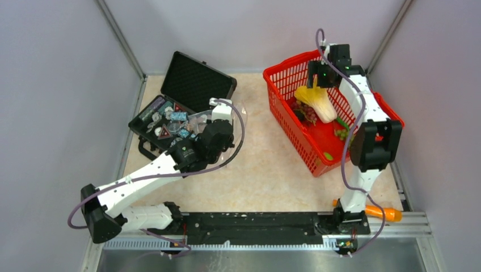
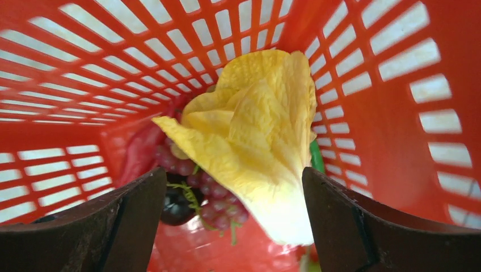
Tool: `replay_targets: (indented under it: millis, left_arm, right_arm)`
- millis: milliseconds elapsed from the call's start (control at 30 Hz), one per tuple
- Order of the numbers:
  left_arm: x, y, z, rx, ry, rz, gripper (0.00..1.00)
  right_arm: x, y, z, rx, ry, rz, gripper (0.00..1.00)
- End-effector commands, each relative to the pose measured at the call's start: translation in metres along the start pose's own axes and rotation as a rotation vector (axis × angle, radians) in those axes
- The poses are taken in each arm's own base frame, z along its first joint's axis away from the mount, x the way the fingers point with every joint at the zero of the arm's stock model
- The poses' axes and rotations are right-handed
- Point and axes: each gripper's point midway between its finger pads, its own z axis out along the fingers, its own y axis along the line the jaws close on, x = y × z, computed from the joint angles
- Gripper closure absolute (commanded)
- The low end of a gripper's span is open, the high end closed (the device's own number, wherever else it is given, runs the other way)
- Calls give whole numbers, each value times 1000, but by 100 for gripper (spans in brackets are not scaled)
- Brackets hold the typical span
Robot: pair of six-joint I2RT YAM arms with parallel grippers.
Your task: Place the food in the zip-top bag and seal the zipper
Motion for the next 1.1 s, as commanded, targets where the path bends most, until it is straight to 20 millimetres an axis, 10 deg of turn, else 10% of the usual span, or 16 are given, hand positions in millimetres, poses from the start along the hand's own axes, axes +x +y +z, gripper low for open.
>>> replay_targets:
  millis: [0, 567, 833, 967, 1067]
  left_arm:
    - [-12, -4, -6, 58, -56, -28, 100]
    - [-11, 0, -10, 70, -64, -23, 100]
    - [-11, -2, -9, 67, -60, -14, 100]
    - [-12, -2, -8, 65, -63, -14, 100]
    - [-13, -2, -7, 61, -63, -11, 100]
  right_arm:
    - [-19, -16, 8, 31, 9, -284, 11]
    - [31, -7, 92, -110, 226, -389, 11]
    - [32, -10, 90, -72, 239, -322, 54]
    - [5, -7, 64, -67, 143, -323, 99]
    - [-20, 0, 37, -76, 43, -313, 100]
